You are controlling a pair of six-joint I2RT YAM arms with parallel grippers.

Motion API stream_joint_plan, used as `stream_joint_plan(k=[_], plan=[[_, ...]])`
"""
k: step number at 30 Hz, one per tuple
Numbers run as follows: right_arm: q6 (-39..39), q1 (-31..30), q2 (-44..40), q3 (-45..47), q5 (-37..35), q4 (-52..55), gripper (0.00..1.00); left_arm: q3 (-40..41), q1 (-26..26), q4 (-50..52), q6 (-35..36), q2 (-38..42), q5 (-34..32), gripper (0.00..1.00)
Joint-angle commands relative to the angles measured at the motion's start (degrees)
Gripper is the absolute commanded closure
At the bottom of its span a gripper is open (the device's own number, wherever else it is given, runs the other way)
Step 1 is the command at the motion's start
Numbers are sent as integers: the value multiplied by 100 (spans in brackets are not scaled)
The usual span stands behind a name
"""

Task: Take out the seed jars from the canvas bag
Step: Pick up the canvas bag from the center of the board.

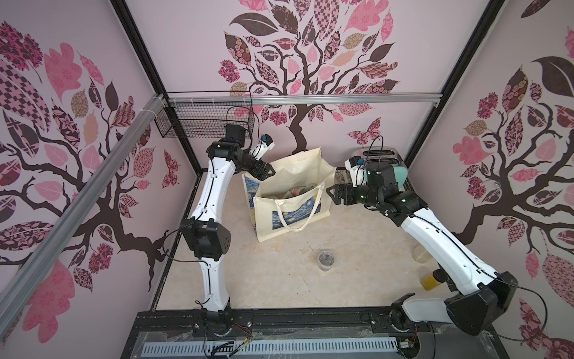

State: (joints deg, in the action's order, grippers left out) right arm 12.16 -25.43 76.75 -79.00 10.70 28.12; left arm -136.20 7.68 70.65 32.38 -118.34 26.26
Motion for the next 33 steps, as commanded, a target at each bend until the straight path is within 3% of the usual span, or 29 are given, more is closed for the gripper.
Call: stream_joint_plan(k=[1,6,14,20,27,33], plan=[[-12,-24,-5,-155,211,37,9,-141,53,255,277,-158,-38,32],[62,-28,-37,-93,259,-105,9,-160,86,230,289,-263,-135,100],[5,-262,208,-754,704,224,14,-9,210,-420,130,312,-285,100],[188,-557,719,-1517,749,407,17,1280,595,-1240,510,1385,-770,100],[234,-944,1481,-2036,473,446,18,1278,739,-1126,438,1590,-1128,100],[279,-1056,1767,-1825,36,778,20,1210,730,-1063,271,1718,-1260,100]])
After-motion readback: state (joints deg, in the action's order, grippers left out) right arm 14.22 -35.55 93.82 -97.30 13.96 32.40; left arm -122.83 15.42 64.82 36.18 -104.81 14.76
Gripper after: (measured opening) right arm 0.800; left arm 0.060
